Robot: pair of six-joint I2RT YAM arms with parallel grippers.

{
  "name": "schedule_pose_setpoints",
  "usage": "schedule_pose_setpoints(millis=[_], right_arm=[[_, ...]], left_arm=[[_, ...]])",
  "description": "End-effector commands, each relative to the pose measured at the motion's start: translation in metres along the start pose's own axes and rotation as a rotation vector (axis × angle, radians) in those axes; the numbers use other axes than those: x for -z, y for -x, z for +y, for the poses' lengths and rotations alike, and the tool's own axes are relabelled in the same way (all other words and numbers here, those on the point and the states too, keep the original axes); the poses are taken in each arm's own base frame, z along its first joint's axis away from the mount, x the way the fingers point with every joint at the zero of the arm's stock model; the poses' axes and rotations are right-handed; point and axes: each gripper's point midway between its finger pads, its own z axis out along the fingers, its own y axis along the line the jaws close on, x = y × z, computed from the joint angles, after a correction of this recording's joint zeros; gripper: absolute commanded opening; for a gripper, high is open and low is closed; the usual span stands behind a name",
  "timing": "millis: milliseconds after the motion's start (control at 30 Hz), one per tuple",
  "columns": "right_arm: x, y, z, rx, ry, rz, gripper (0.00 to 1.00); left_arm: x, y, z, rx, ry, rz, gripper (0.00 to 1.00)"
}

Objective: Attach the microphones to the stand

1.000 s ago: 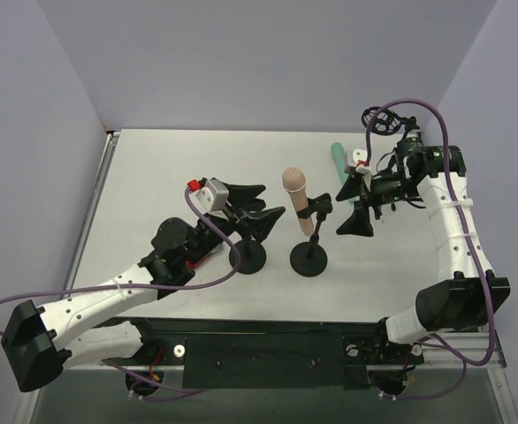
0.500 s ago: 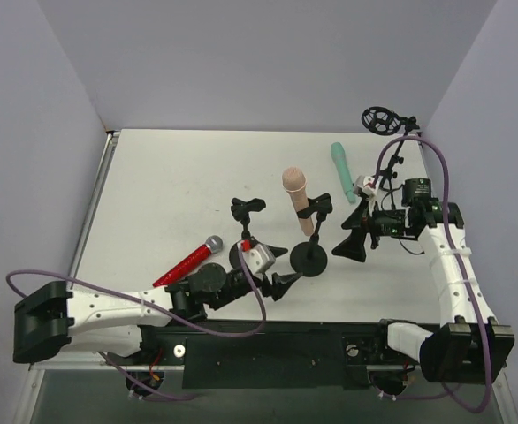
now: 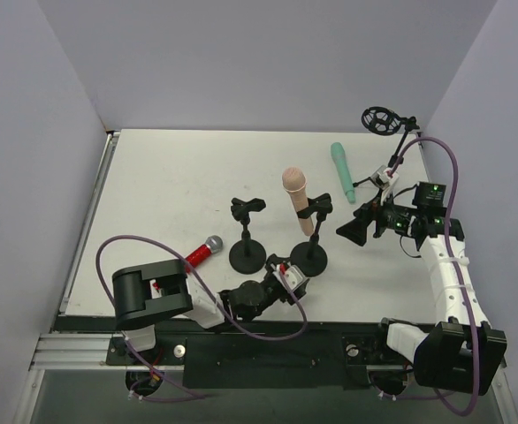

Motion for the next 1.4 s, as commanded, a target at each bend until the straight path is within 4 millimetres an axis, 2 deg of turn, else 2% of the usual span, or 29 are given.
schedule_pose_setpoints(millis=[0, 133, 467, 700, 1100, 1233, 1367], right_arm=[[0.0, 0.007, 0.005, 0.018, 0.03, -0.039, 0.97], [0.0, 0.007, 0.005, 0.02, 0.029, -0.041, 0.97], [-0.001, 0.005, 0.005, 0.012, 0.034, -0.034, 0.97], [-0.001, 0.005, 0.005, 0.007, 0.039, -0.03, 0.97], [-0.002, 0.001, 0.004, 0.001, 0.045, -0.02, 0.97], [-0.003, 0.001, 0.003, 0.0, 0.045, -0.018, 0.97], [-0.003, 0.0, 0.003, -0.005, 0.046, -0.015, 0.97]], left_arm=[[-0.026, 0.057, 0.017, 0.131, 0.089, -0.238, 0.79], [-0.043, 0.052, 0.031, 0.199, 0.111, -0.256, 0.79], [-0.075, 0.057, 0.024, 0.266, 0.082, -0.284, 0.78], [-0.09, 0.057, 0.03, 0.27, 0.123, -0.274, 0.74], [-0.094, 0.061, 0.04, 0.265, 0.179, -0.28, 0.49], [-0.095, 0.064, 0.04, 0.26, 0.178, -0.29, 0.49], [-0.095, 0.068, 0.037, 0.261, 0.16, -0.303, 0.52]])
